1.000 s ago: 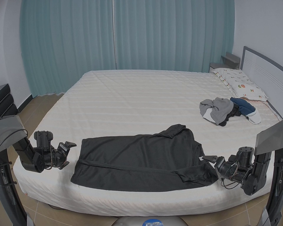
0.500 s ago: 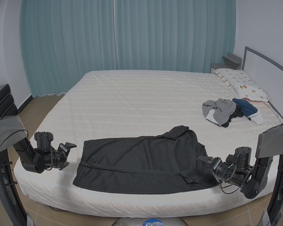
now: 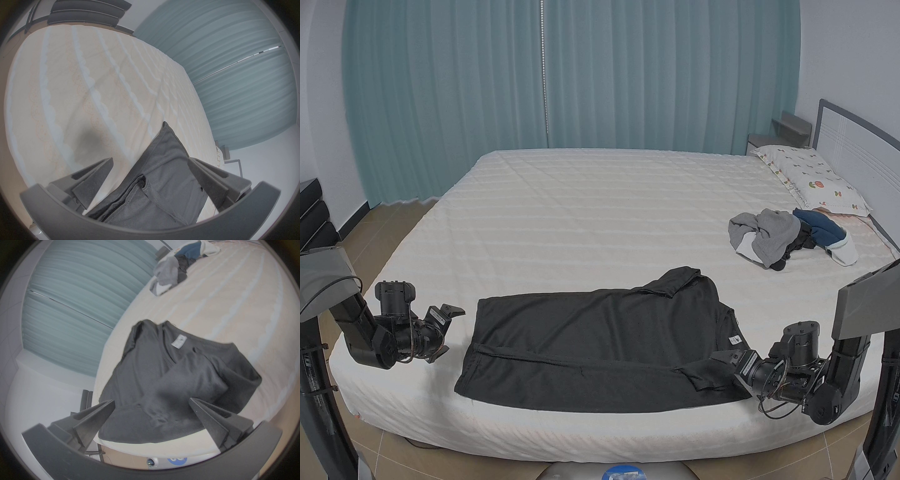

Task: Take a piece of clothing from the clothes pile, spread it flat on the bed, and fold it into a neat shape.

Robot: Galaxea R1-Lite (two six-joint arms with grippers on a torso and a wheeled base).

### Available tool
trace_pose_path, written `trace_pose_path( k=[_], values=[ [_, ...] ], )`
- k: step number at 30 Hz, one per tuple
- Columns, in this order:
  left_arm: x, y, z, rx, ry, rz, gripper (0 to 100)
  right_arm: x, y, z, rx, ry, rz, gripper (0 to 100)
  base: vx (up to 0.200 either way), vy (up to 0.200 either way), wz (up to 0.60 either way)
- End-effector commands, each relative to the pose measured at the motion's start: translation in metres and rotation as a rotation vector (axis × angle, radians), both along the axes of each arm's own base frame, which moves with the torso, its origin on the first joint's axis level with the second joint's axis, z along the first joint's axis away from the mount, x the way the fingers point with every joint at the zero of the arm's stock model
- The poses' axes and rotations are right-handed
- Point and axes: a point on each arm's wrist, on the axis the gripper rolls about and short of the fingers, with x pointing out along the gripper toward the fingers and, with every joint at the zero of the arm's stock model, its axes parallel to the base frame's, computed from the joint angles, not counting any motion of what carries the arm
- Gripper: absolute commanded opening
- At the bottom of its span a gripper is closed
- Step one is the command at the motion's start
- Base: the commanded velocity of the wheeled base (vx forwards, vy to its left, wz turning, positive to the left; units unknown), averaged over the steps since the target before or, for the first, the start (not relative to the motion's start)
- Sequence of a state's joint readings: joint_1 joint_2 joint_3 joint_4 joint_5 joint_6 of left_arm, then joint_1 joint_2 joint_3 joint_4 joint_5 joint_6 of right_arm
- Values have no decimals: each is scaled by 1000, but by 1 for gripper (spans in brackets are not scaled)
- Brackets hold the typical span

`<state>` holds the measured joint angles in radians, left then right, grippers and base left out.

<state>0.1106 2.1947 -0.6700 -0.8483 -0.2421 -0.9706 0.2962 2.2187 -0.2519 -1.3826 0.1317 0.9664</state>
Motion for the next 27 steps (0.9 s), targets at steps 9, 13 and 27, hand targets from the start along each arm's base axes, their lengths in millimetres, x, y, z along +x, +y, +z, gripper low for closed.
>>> trace_pose_path(
  k=[9, 13, 27],
  values=[
    [0, 0, -3, 1, 6, 0, 100, 8, 3, -22, -20, 55, -6, 100, 0, 0, 0],
    [0, 0, -3, 1, 6, 0, 100, 5, 1, -10, -23, 22, -23, 100, 0, 0, 0],
    [0, 0, -3, 10, 6, -7, 100, -9, 5, 3, -60, 93, 5, 100, 0, 0, 0]
  ],
)
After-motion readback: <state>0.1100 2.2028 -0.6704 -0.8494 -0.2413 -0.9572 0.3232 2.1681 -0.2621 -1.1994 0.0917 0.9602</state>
